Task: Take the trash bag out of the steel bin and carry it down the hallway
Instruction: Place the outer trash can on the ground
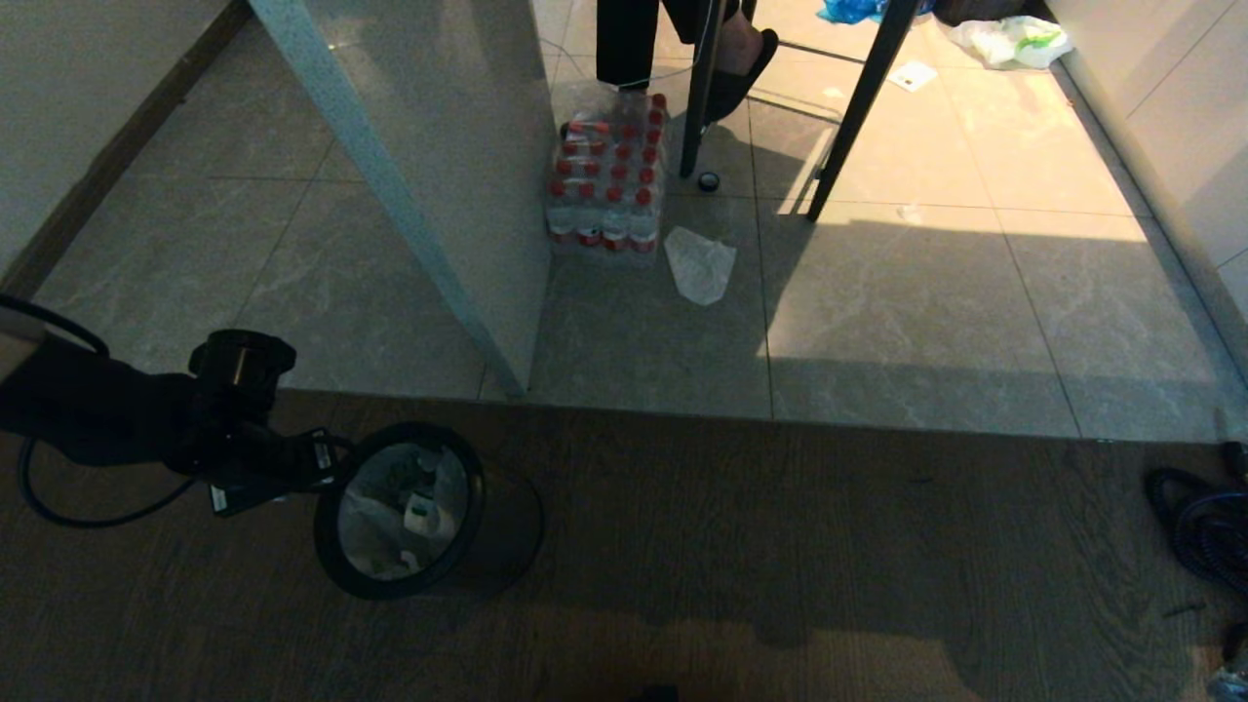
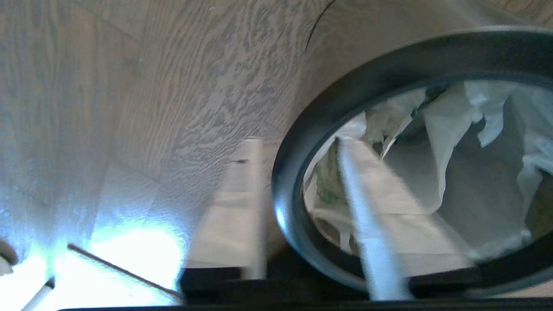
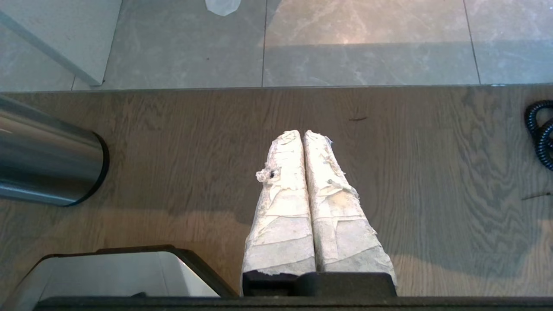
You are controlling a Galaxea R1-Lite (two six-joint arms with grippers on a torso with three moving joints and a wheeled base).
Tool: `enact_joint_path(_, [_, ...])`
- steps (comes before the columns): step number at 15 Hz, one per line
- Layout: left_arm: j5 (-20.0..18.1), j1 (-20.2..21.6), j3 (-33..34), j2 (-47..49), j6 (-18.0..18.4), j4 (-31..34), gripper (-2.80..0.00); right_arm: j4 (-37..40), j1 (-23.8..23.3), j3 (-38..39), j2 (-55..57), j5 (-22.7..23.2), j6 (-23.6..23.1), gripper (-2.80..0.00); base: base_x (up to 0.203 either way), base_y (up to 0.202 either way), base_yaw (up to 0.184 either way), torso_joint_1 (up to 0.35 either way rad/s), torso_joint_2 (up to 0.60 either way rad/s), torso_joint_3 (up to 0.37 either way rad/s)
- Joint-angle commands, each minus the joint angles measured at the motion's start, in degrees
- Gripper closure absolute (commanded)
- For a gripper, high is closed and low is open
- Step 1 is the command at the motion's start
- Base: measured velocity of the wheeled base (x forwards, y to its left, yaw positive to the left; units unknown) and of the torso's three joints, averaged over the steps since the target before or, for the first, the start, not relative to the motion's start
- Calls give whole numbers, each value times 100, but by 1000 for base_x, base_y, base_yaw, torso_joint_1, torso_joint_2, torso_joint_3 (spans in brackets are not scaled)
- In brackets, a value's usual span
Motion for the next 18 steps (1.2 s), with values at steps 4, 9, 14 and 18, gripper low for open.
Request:
enact_joint_path(4, [14, -66, -26, 308, -64, -16, -280, -2, 5, 0, -1, 0, 2, 0, 0, 0, 0, 0, 0, 0])
enact_joint_path(9, [29, -75, -24, 655, -64, -147, -280, -2, -2, 0, -1, 0, 2, 0, 0, 0, 0, 0, 0, 0])
enact_joint_path(14, [23, -44, 2, 1071, -64, -438, -280, -2, 7, 0, -1, 0, 2, 0, 0, 0, 0, 0, 0, 0])
enact_joint_path(18, [18, -31, -42, 1085, -64, -482, -280, -2, -2, 0, -1, 0, 2, 0, 0, 0, 0, 0, 0, 0])
